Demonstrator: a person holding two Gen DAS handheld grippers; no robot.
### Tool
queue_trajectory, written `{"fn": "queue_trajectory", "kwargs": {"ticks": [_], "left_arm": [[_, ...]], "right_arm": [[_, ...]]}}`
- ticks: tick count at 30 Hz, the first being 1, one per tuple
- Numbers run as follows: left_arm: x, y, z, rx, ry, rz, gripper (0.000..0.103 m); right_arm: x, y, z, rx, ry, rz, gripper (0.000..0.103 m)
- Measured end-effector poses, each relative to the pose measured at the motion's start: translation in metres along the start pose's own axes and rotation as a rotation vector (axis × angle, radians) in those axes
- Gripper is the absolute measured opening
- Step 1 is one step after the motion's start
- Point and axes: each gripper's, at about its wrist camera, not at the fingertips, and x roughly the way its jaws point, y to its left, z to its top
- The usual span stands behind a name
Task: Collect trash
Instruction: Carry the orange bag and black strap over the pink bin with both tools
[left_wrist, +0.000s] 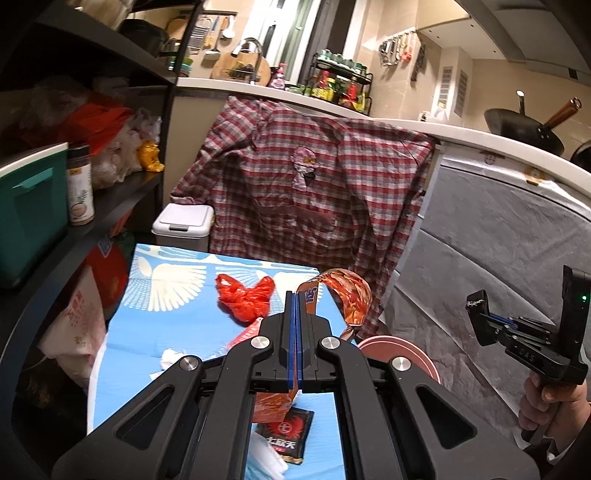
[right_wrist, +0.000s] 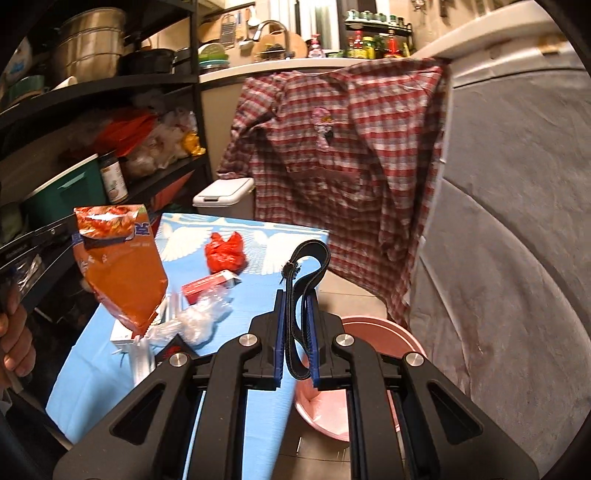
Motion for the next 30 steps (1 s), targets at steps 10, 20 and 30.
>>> {"fn": "queue_trajectory", "kwargs": {"ticks": [10,20,30], "left_arm": [[0.028,-0.051,-0.005,0.052,0.036,-0.061,0.0],[0.063,-0.104,-0.017,0.081,0.09,-0.138,0.0],[0.102,-0.137,-0.019,0.057,0.128,-0.181,0.0]], "right_arm": [[0.014,-0.027,-0.016,0.028,0.039,-0.041,0.011],[0.032,-0.049,-0.023,0.056,0.077,-0.062,0.011],[0.047,-0.061,-0.026,0.078,0.106,-0.072,0.012]]}}
